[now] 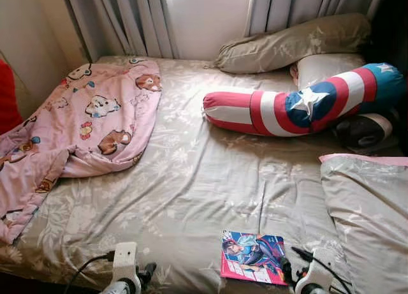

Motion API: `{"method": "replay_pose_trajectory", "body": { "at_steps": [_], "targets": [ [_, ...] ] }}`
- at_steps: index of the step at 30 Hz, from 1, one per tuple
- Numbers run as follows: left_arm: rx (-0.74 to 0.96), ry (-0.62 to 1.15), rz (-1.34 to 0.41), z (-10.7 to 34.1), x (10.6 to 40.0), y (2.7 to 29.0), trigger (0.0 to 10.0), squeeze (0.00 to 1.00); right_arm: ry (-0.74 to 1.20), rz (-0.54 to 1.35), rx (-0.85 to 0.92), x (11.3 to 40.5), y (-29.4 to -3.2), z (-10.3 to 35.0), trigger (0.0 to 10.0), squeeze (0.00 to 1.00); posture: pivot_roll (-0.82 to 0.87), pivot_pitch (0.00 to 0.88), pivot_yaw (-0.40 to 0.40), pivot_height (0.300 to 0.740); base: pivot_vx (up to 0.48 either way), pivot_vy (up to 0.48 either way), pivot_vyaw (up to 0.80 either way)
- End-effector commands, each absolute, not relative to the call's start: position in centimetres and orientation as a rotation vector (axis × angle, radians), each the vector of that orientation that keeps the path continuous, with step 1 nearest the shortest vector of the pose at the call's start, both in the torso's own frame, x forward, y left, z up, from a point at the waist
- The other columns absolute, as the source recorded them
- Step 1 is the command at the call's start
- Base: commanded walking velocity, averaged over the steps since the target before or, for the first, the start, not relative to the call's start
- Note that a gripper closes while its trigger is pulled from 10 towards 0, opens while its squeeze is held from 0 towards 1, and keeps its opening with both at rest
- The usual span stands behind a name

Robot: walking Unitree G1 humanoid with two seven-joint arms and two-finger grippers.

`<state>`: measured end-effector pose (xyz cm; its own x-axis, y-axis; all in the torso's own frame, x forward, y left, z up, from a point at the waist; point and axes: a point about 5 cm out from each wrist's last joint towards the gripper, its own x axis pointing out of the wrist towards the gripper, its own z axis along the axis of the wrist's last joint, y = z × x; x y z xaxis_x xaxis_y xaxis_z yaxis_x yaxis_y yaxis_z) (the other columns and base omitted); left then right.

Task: Clean up the room

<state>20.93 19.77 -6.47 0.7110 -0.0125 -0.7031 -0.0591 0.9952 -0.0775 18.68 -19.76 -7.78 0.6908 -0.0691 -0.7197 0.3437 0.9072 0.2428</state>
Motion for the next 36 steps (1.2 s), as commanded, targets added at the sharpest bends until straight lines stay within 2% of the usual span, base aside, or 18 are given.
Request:
{"method": "replay_pose_trajectory", "body": {
  "at_steps": [1, 9, 17, 24, 36],
  "targets": [
    [-0.089, 0.792, 0.031, -6.8, 20.4, 19.8, 10.0, 0.0, 0.807, -0.247, 0.377, 18.1, -19.6, -8.1, 10.0, 0.0, 0.11, 0.0, 0.006, 0.74, 0.0, 0.0, 0.0],
    [-0.085, 0.803, 0.014, -7.0, 20.3, 19.1, 10.0, 0.0, 0.837, -0.197, 0.342, 18.0, -19.2, -8.3, 10.0, 0.0, 0.11, 0.0, -0.003, 0.74, 0.0, 0.0, 0.0],
    [-0.069, 0.818, -0.001, -7.1, 20.3, 18.7, 10.0, 0.0, 0.851, -0.2, 0.322, 17.6, -20.4, -8.3, 10.0, 0.0, 0.11, 0.0, -0.002, 0.74, 0.0, 0.0, 0.0],
    [-0.065, 0.845, 0.012, -7.4, 19.7, 19.2, 10.0, 0.0, 0.868, -0.213, 0.317, 16.9, -20.7, -8.5, 10.0, 0.0, 0.12, 0.0, 0.005, 0.74, 0.0, 0.396, 0.75],
    [-0.062, 0.871, 0.021, -7.7, 19.0, 19.7, 10.0, 0.0, 0.885, -0.226, 0.354, 16.6, -19.5, -8.9, 10.0, 0.0, 0.12, 0.0, 0.004, 0.74, 0.0, 0.48, 0.0]
  ]
}}
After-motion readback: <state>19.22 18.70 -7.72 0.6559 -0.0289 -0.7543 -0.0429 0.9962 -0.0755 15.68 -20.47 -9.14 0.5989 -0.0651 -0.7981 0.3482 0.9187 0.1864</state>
